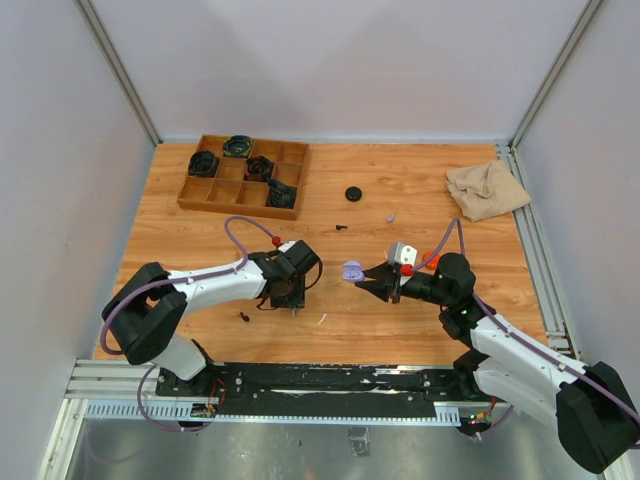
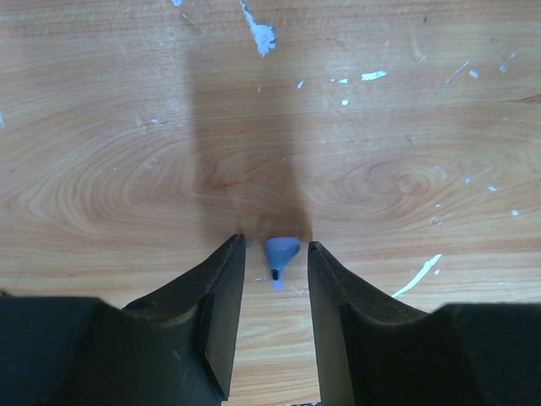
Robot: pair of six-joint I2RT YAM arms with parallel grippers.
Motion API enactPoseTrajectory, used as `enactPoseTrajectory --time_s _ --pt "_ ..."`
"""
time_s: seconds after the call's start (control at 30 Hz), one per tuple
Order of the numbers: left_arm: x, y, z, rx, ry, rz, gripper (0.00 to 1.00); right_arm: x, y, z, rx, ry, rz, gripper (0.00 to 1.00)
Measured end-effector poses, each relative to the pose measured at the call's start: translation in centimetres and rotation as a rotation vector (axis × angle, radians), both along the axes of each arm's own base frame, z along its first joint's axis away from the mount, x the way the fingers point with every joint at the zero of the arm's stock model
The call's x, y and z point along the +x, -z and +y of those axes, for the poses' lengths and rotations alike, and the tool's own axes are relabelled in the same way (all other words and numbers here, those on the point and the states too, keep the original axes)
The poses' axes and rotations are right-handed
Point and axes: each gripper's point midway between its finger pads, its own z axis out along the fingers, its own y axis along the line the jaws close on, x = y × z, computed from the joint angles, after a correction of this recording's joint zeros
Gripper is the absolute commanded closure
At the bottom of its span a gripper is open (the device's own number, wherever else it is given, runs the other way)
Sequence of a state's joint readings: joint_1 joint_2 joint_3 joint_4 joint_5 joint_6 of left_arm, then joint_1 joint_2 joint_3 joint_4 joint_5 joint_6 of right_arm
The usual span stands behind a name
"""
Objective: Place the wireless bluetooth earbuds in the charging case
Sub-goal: Pick up the earbud from the center of the board.
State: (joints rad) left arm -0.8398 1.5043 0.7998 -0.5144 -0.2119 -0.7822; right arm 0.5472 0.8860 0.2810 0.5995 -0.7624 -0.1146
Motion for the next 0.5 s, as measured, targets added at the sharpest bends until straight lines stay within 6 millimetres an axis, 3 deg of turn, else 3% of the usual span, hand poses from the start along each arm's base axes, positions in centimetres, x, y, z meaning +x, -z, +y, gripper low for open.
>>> enactPoseTrajectory --time_s 0.23,0.5 --pt "-0.5 -0.3 1.2 0.101 0.102 0.019 0.59 0.0 0.0 0.0 0.000 0.001 0.000 0.99" --pt "0.2 -0.9 0.7 0.120 0.147 0.018 0.60 0.0 0.0 0.0 -0.001 0.001 0.001 0.99"
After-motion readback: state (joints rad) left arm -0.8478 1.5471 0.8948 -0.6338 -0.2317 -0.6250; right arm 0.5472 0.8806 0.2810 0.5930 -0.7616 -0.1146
